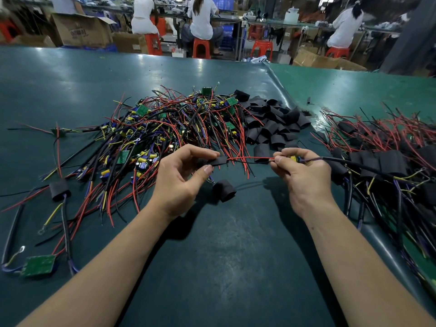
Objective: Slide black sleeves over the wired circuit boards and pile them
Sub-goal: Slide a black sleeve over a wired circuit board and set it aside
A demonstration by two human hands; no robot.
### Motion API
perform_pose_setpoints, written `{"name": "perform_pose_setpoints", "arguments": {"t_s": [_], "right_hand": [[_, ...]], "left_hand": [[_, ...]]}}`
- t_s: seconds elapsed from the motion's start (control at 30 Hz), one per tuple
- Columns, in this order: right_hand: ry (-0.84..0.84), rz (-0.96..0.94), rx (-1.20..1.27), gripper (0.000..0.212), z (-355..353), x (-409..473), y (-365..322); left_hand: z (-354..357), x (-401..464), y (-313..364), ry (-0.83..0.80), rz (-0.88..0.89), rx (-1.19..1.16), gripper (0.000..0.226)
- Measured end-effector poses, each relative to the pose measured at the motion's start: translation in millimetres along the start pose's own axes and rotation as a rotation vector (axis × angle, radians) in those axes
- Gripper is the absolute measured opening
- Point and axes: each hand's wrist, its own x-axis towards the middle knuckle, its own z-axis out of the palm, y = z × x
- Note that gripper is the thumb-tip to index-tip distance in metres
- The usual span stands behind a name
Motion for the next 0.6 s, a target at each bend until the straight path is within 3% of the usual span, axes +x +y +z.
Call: {"name": "perform_pose_setpoints", "arguments": {"t_s": [0.17,0.33,0.6], "right_hand": [[-0.158,-0.027,0.095,0.013,10.3,-15.6,-9.3],[-0.347,0.096,0.123,0.022,20.7,-29.7,-11.5],[-0.387,0.13,0.137,0.024,15.2,-27.3,-11.4]], "left_hand": [[1.9,-0.4,-4.5,-0.022,0.071,0.103,0.016],[1.6,-1.4,-4.5,-0.087,0.062,0.243,0.017],[1.1,-1.1,6.5,-0.158,0.116,0.525,0.02]]}}
